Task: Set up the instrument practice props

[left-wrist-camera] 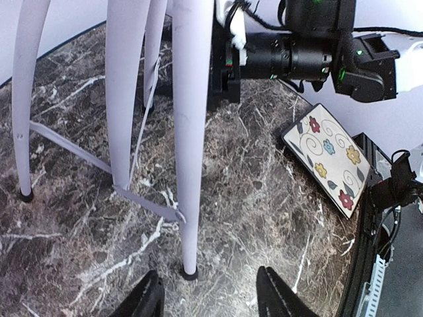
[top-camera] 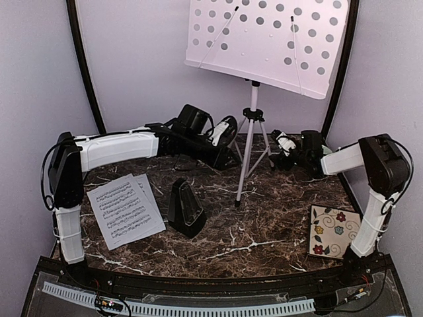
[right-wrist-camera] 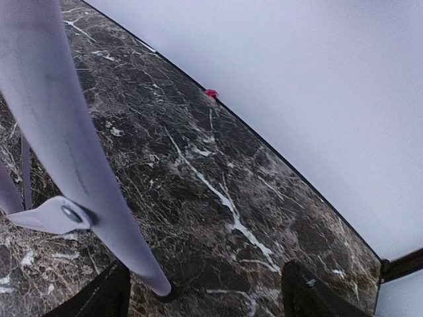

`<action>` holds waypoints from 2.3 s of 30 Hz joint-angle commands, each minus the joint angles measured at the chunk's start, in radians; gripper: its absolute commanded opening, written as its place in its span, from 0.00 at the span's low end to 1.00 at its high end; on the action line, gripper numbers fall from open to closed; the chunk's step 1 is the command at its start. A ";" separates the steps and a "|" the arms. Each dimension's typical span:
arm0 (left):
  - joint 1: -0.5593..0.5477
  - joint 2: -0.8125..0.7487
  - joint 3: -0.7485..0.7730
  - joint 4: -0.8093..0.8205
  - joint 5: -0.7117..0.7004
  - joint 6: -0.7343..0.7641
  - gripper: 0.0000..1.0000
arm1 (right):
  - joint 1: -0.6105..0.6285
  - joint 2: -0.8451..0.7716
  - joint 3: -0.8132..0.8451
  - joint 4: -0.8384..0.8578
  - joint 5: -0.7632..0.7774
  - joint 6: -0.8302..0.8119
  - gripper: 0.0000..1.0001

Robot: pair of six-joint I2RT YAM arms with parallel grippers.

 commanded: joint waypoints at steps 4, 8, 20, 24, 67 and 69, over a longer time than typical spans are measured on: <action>0.058 -0.171 -0.145 0.075 0.066 0.014 0.52 | 0.023 -0.141 -0.084 0.016 0.081 0.020 0.82; 0.137 -0.194 -0.161 0.105 0.073 0.035 0.53 | 0.030 -0.181 -0.086 -0.011 0.079 0.049 0.82; 0.295 -0.034 -0.059 0.163 0.085 0.240 0.55 | 0.229 -0.367 -0.058 -0.227 -0.001 0.630 0.75; 0.300 -0.021 -0.071 0.207 0.100 0.239 0.54 | 0.298 -0.375 -0.062 -0.183 0.024 0.837 0.76; 0.314 -0.179 -0.403 0.431 0.232 0.422 0.52 | 0.362 -0.296 -0.177 0.028 -0.215 1.465 0.00; 0.315 -0.142 -0.393 0.477 0.274 0.457 0.52 | 0.362 -0.294 -0.179 0.027 -0.236 1.464 0.00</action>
